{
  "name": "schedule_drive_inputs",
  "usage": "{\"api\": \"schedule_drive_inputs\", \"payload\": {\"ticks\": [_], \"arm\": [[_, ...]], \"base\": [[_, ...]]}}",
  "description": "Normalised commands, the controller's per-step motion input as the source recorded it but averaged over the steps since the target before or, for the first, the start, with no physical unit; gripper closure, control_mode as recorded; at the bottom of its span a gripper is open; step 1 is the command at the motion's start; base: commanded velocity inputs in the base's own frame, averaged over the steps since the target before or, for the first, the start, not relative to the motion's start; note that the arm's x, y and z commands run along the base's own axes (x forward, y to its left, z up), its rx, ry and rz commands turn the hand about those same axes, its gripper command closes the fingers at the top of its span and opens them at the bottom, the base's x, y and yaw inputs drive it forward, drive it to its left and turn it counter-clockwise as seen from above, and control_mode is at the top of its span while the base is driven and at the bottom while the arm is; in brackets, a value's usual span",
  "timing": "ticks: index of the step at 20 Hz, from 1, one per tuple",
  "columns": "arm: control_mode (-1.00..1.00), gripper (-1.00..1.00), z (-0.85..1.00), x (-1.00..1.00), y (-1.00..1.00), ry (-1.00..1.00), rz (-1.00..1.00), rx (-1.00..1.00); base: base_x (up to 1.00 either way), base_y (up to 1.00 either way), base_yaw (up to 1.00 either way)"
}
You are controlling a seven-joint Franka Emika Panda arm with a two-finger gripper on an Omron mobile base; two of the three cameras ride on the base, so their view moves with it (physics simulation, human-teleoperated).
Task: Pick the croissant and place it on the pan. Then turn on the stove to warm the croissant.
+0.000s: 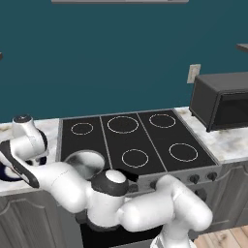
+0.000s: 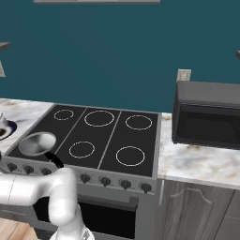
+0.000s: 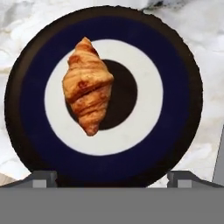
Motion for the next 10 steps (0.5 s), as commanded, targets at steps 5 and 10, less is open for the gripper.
{"api": "schedule_drive_inputs", "payload": {"ticks": [5, 10], "arm": [[-1.0, -1.0, -0.31, 0.5, 0.36, 0.0, 0.0, 0.0], [-1.0, -1.0, -0.31, 0.4, 0.47, 0.0, 0.0, 0.0]], "base": [[0.0, 0.0, 0.0], [0.0, 0.0, 0.0]]}}
